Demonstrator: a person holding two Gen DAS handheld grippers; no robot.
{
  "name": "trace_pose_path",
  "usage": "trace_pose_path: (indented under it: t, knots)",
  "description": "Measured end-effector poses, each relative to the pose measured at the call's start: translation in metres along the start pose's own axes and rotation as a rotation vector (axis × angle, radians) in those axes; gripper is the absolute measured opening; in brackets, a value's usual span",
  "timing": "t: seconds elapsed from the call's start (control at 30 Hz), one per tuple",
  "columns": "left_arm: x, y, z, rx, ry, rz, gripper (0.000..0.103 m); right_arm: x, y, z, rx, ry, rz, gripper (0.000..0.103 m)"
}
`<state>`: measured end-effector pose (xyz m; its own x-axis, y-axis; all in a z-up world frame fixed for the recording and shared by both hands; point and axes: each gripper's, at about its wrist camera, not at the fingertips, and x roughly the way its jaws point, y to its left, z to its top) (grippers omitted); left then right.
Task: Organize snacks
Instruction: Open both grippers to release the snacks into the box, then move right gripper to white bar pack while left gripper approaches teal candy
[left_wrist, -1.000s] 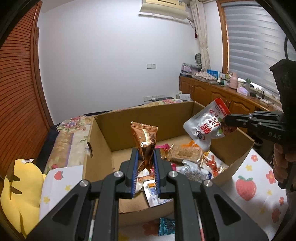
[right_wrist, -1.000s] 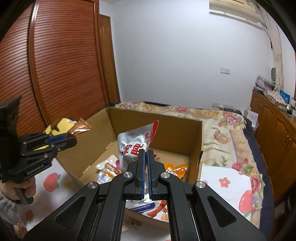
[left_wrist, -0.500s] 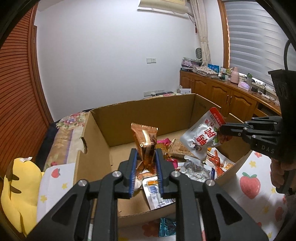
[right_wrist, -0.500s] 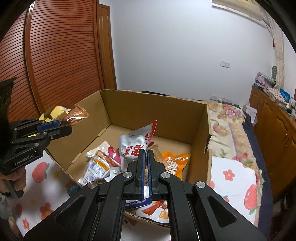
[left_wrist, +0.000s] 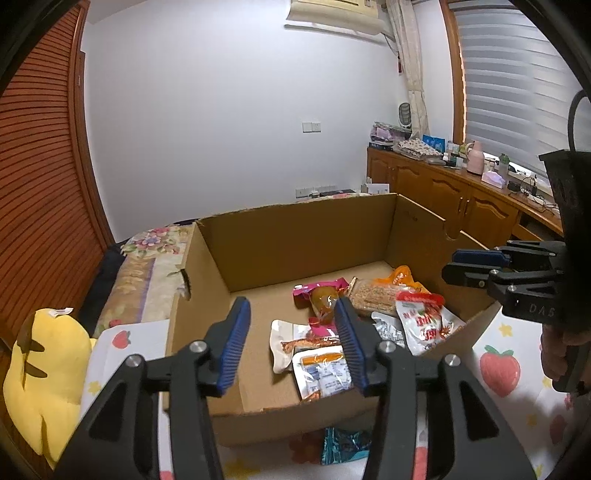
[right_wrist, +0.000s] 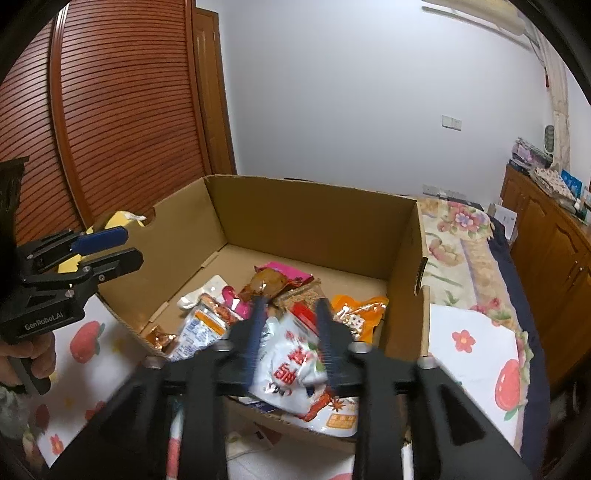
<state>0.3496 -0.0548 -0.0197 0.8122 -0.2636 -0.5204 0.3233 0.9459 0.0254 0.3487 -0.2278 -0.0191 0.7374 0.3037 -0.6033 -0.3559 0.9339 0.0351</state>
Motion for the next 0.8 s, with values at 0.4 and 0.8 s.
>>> trace_pose_path:
  t: [0.4, 0.8]
  knots:
    - [-0.062, 0.006, -0.042, -0.034, -0.058, 0.028, 0.052, -0.068, 0.016, -0.025, 0.058, -0.075, 0.017, 0.031]
    - [-0.066, 0.006, -0.096, -0.044, 0.004, 0.025, 0.053, -0.077, 0.036, -0.061, 0.073, -0.022, -0.001, 0.031]
